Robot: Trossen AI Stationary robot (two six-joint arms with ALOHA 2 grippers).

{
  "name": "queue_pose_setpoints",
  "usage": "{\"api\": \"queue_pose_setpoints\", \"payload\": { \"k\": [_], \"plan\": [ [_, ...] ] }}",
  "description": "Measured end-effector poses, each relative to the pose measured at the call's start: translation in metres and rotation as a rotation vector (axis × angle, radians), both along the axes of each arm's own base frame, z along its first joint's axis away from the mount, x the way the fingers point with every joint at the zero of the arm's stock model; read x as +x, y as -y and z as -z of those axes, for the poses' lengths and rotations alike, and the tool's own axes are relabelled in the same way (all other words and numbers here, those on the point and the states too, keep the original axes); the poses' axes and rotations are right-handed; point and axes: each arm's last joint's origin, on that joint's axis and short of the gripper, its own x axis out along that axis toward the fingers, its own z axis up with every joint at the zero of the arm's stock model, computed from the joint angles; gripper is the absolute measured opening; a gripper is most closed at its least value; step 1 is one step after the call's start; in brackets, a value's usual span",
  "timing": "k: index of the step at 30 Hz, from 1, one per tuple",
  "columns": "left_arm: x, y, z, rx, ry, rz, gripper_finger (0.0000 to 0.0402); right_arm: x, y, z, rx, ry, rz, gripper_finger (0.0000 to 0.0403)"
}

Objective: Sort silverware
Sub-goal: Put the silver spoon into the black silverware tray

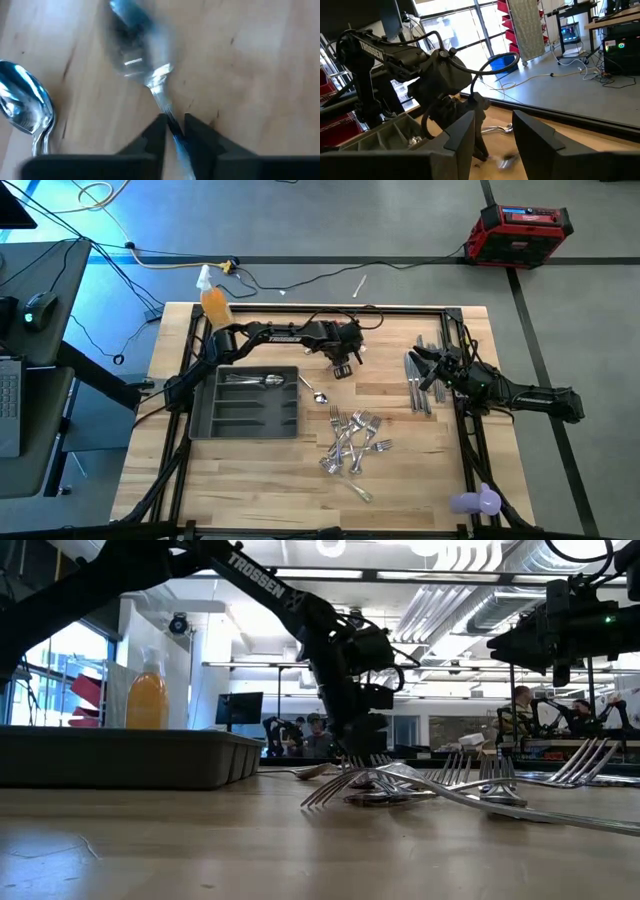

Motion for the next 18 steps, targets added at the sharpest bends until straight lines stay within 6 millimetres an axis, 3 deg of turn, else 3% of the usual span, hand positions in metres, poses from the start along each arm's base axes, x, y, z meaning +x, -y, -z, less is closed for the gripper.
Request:
{"api": "queue_pose_setpoints", "payload": {
  "k": [5, 12, 18],
  "plan": [
    [-0.006, 0.005, -0.008, -0.069, -0.034, 0.065, 0.0004, 0.001, -0.001, 0.0, -0.002, -0.002, -0.032, 0.0121],
    [-0.025, 0.022, -0.052, -0.314, -0.015, 0.211, 0.0001, 0.006, -0.007, 0.003, -0.137, -0.115, -0.265, 0.0121],
    [-0.043, 0.033, -0.075, -0.544, -0.019, 0.343, 0.0, 0.018, -0.014, 0.0, -0.254, -0.126, -0.406, 0.0121]
  ]
}}
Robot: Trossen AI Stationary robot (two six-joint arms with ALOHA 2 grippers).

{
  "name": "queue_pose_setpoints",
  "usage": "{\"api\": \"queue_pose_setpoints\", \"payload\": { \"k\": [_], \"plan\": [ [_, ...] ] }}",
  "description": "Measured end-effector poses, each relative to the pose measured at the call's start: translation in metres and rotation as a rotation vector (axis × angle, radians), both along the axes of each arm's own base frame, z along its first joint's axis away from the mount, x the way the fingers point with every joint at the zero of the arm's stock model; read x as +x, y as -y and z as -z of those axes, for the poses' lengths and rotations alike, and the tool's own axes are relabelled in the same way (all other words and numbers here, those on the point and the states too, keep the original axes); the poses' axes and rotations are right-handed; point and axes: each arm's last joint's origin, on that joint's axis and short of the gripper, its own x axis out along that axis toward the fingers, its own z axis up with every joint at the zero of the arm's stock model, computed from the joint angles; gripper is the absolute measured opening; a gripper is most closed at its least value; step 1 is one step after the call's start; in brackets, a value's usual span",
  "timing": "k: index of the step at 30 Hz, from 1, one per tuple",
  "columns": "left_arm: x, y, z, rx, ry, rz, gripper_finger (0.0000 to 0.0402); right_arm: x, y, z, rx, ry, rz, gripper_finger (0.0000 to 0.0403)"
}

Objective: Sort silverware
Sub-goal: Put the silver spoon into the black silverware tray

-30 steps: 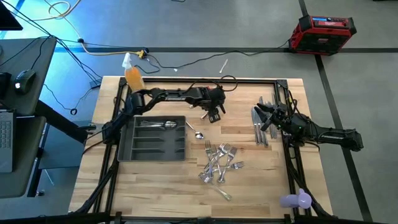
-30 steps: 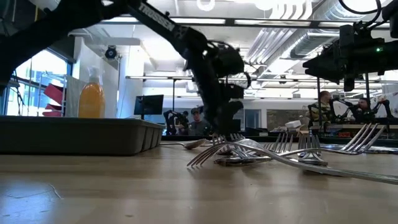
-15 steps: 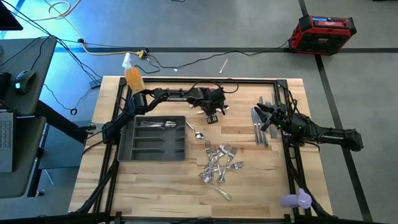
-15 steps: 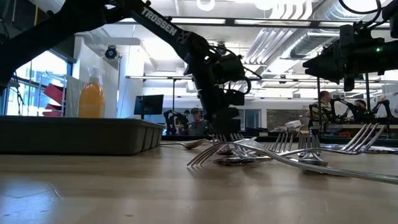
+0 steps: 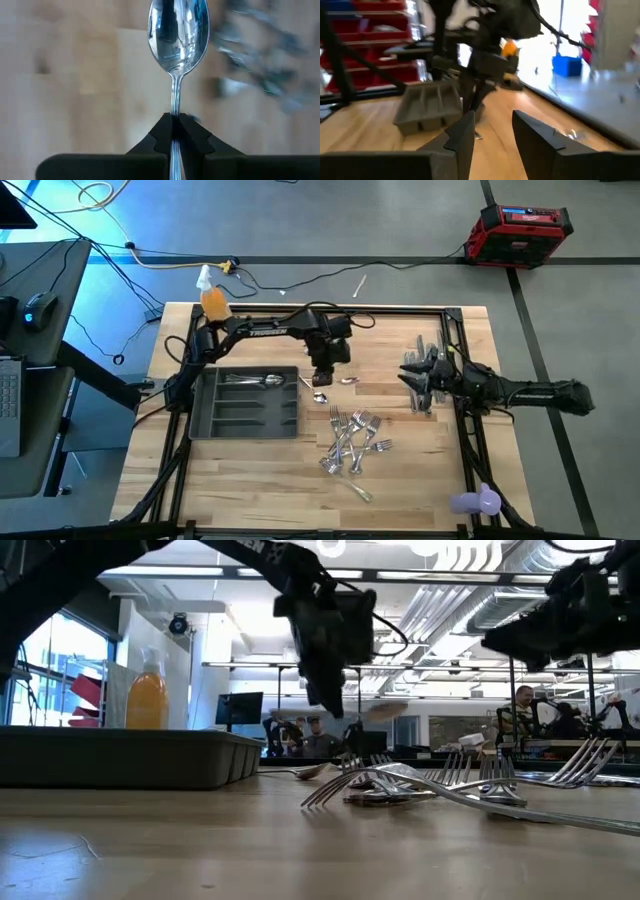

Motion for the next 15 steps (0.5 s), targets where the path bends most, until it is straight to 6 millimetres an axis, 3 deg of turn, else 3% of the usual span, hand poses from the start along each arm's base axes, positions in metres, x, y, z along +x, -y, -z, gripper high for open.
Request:
{"api": "queue_pose_setpoints", "payload": {
  "k": [3, 8, 15],
  "plan": [
    [-0.007, 0.002, -0.004, -0.078, -0.006, 0.061, 0.0, 0.009, -0.005, -0.005, -0.115, 0.019, -0.04, 0.0121],
    [-0.023, 0.007, -0.008, -0.121, -0.087, 0.162, 0.0, 0.038, -0.012, -0.015, -0.212, -0.123, -0.039, 0.0121],
    [-0.029, 0.006, -0.009, -0.176, -0.075, 0.234, 0.0, 0.111, -0.019, -0.035, -0.434, -0.333, -0.133, 0.0121]
  ]
}}
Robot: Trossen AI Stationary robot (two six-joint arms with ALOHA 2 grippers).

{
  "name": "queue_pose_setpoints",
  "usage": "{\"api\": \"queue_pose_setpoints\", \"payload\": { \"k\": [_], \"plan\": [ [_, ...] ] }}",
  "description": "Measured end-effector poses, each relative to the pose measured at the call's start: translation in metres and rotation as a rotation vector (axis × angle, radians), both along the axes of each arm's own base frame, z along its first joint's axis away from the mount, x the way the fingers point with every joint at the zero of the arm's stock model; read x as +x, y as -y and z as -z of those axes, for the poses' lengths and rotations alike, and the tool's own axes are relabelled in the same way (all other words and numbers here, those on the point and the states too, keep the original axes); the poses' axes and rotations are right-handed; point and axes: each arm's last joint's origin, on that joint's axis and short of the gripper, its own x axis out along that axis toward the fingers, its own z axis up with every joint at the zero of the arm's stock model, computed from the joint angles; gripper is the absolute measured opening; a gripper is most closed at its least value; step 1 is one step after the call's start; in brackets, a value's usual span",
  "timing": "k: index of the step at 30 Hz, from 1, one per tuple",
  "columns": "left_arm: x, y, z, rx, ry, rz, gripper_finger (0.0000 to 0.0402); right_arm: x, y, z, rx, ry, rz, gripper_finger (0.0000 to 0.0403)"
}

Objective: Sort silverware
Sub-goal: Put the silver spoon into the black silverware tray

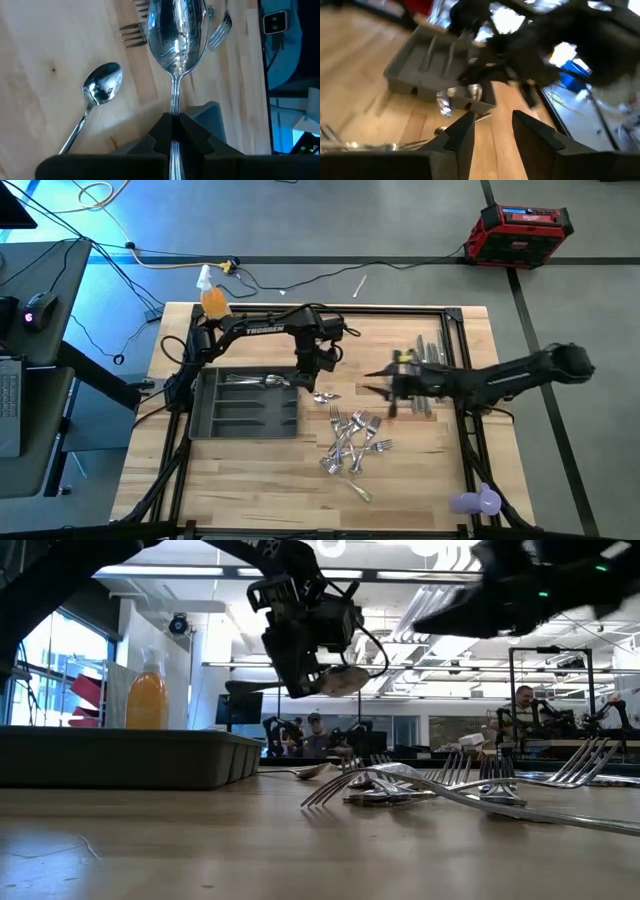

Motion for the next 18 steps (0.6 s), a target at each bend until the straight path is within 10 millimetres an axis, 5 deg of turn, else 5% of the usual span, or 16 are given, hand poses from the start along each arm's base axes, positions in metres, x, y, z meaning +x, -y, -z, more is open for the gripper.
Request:
{"api": "queue_pose_setpoints", "payload": {
  "k": [7, 12, 18],
  "plan": [
    [-0.005, -0.012, 0.0, -0.007, -0.007, -0.03, 0.0, 0.058, -0.003, 0.001, -0.114, -0.246, -0.082, 0.0121],
    [-0.005, -0.013, 0.0, -0.01, -0.009, -0.033, 0.0, 0.071, -0.003, 0.015, -0.085, -0.378, -0.092, 0.0121],
    [-0.004, -0.012, 0.0, -0.009, -0.002, -0.029, 0.0, 0.082, 0.007, 0.024, 0.046, -0.321, 0.001, 0.0132]
  ]
}}
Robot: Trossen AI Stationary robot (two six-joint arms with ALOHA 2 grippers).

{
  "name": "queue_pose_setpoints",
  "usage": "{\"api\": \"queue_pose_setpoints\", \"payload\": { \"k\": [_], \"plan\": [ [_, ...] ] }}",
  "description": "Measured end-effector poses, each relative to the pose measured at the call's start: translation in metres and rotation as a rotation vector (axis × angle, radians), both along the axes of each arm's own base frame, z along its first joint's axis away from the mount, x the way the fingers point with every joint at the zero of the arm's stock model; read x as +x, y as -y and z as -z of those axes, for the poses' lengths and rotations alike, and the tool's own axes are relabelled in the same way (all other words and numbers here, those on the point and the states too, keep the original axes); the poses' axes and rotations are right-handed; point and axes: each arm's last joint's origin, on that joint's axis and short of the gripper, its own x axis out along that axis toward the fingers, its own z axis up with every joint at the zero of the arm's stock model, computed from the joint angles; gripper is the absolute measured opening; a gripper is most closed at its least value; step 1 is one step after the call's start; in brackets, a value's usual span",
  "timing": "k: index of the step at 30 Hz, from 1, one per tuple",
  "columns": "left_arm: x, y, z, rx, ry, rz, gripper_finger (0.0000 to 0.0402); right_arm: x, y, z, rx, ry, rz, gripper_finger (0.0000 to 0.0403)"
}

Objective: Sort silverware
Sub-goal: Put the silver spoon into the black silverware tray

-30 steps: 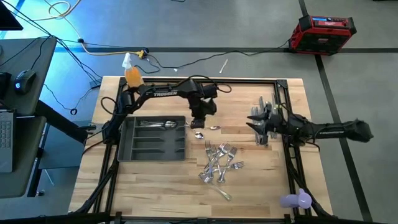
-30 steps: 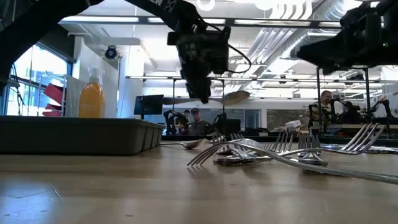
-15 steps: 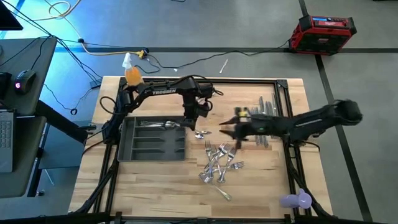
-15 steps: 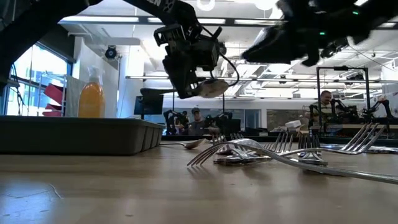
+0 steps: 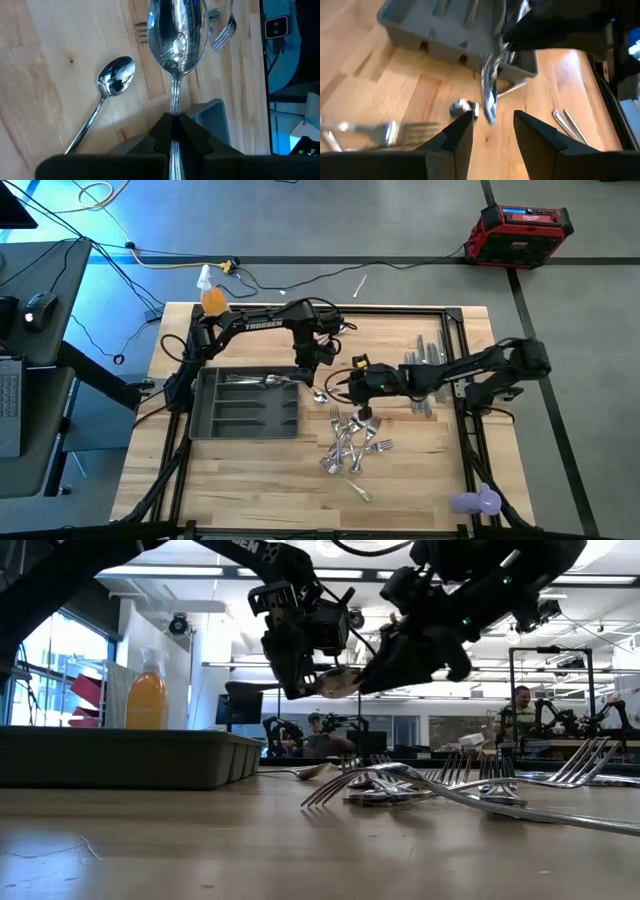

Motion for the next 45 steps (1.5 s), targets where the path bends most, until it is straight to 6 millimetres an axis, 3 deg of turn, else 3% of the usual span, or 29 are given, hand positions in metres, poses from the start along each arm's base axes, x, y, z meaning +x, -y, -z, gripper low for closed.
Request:
{"api": "queue_pose_setpoints", "payload": {
  "k": [8, 17, 24, 30, 34, 41, 45],
  "plan": [
    [0.0, 0.0, 0.0, 0.001, 0.002, 0.0, 0.0, 0.01, -0.003, 0.013, -0.008, 0.017, -0.039, 0.013],
    [0.001, 0.0, 0.0, 0.006, 0.006, -0.001, 0.0, 0.016, -0.009, 0.012, 0.056, 0.102, 0.026, 0.001],
    [0.001, -0.001, 0.0, 0.024, 0.008, -0.002, 0.0006, 0.016, -0.007, 0.012, 0.232, 0.133, 0.158, 0.0002],
    [-0.014, 0.0, -0.016, 0.147, -0.072, 0.035, 0.0058, 0.017, 0.005, 0.01, 0.418, 0.164, 0.228, 0.0001],
    [-0.019, 0.01, -0.029, 0.289, -0.118, 0.05, 0.0079, 0.019, 0.019, 0.006, 0.547, 0.211, 0.237, 0.0001],
    [-0.022, 0.043, -0.052, 0.634, -0.076, 0.116, 0.0079, 0.019, 0.038, 0.0, 0.74, 0.256, 0.228, 0.0],
    [-0.025, 0.061, -0.056, 0.688, 0.013, 0.13, 0.0078, 0.019, 0.042, -0.003, 0.801, 0.271, 0.182, 0.0001]
  ]
}}
